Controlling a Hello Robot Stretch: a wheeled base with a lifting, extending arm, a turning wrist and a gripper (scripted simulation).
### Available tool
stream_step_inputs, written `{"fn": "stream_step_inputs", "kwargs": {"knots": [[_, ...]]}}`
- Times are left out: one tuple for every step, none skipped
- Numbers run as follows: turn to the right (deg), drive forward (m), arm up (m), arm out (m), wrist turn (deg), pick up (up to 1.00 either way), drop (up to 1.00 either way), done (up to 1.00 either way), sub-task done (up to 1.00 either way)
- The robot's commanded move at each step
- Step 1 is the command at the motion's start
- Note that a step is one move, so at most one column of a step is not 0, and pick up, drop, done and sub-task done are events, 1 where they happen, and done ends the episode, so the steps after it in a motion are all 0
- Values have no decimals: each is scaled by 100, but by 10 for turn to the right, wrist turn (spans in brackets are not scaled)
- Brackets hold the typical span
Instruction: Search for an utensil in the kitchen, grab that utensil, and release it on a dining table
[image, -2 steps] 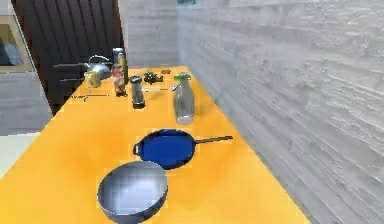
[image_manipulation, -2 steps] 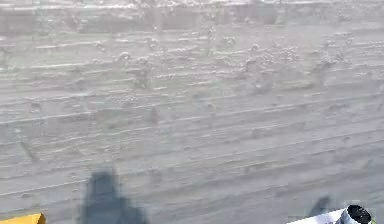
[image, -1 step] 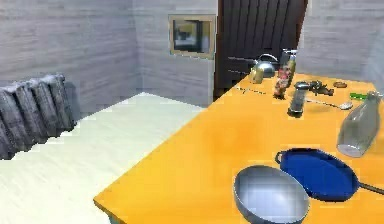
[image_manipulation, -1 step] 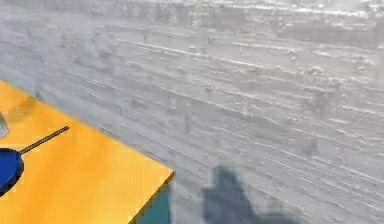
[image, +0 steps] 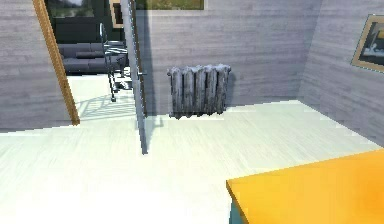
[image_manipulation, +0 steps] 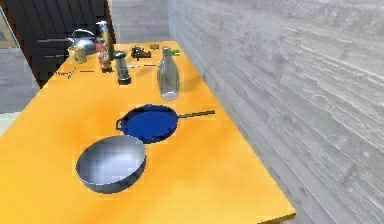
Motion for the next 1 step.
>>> {"fn": "stream_step_inputs", "kwargs": {"knots": [[0, 0, 50, 0, 0, 0, 0, 0, 0]]}}
